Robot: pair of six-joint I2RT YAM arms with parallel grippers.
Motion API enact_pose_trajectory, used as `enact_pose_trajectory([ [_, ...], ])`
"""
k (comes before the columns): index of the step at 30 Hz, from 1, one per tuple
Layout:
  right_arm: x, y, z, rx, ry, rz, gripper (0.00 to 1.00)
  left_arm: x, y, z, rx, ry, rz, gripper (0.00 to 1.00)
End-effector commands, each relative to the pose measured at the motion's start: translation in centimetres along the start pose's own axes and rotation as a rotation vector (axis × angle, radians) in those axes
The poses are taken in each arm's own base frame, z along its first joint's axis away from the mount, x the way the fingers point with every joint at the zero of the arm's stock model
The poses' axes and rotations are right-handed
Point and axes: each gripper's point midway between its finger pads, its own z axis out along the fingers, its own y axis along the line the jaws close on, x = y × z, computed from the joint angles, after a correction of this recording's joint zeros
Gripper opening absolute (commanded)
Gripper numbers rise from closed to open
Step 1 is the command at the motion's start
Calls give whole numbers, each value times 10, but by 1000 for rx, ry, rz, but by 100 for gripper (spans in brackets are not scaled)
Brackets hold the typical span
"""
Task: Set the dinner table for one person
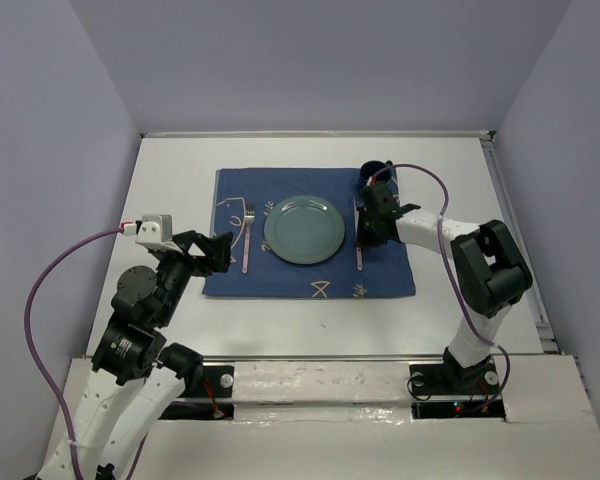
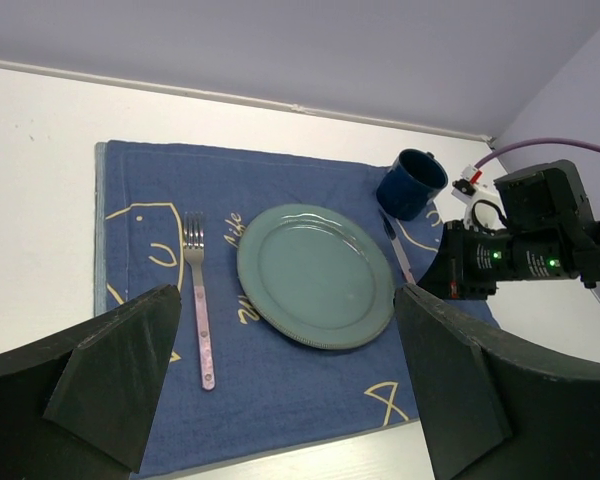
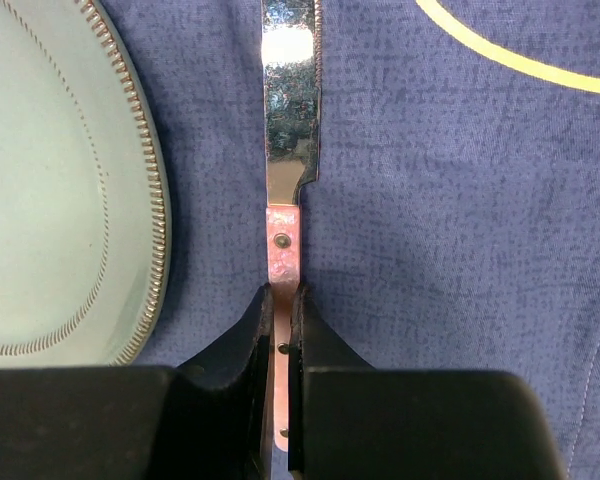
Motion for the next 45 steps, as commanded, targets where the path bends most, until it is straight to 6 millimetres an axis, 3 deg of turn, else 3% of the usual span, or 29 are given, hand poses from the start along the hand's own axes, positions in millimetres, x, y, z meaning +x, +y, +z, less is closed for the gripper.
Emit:
enact_pose_trajectory([
  [1, -25, 15, 1, -50, -68, 6, 0, -16, -7, 3, 30, -52, 8, 99],
  [4, -24, 13, 0, -40, -68, 12, 1, -16, -8, 3, 31, -51, 8, 99],
  [5, -26, 13, -3, -41, -73, 14, 7, -15, -8, 4, 32, -49, 6, 99],
  [6, -25, 12, -4, -34, -71, 23, 22, -15, -8, 4, 32, -49, 6, 99],
  [11, -31, 15, -23, -63, -102, 28, 55, -15, -7, 4, 30, -47, 8, 99],
  [18, -59, 41, -101, -234, -254, -31, 92, -15, -5, 6, 23, -46, 18, 99],
  [19, -67, 48, -129, -277, -317, -43, 94, -16, -4, 6, 23, -48, 20, 99],
  [21, -67, 54, -155, -336, -381, -63, 97, -20, -1, 5, 10, -62, 23, 99],
  [22, -75, 57, -193, -398, -470, -61, 98, -22, 0, 4, 7, -68, 25, 99],
  [23, -69, 52, -201, -407, -494, -64, 100, -28, 2, 1, -1, -92, 26, 99],
  [24, -74, 51, -237, -456, -589, -66, 100, -32, 4, -1, -13, -112, 23, 99],
  [25, -70, 48, -232, -447, -575, -72, 100, -35, 6, -3, -22, -123, 22, 99],
  [26, -72, 45, -264, -483, -654, -69, 100, -36, 7, -4, -29, -132, 21, 99],
  [28, -64, 34, -284, -484, -695, -63, 100, -38, 8, -5, -30, -144, 24, 99],
  [29, -63, 29, -313, -515, -763, -58, 100, -39, 7, -5, -24, -151, 24, 99],
  [32, -52, 20, -349, -560, -860, -91, 100, -40, 4, -5, -4, -158, 28, 99],
  [33, -47, 14, -373, -589, -927, -85, 100, -41, 1, -6, 12, -163, 30, 99],
  [36, -37, -5, -412, -614, -1055, -46, 100, -44, -5, -10, 50, -184, 34, 99],
  [40, -25, -37, -441, -581, -1187, 37, 100, -44, 0, -9, 24, -190, 21, 99],
  [43, -18, -57, -446, -551, -1234, 117, 100, -44, -2, -10, 35, -191, 16, 99],
  [45, -14, -58, -443, -552, -1226, 114, 100, -47, -9, -13, 74, -202, 19, 99],
])
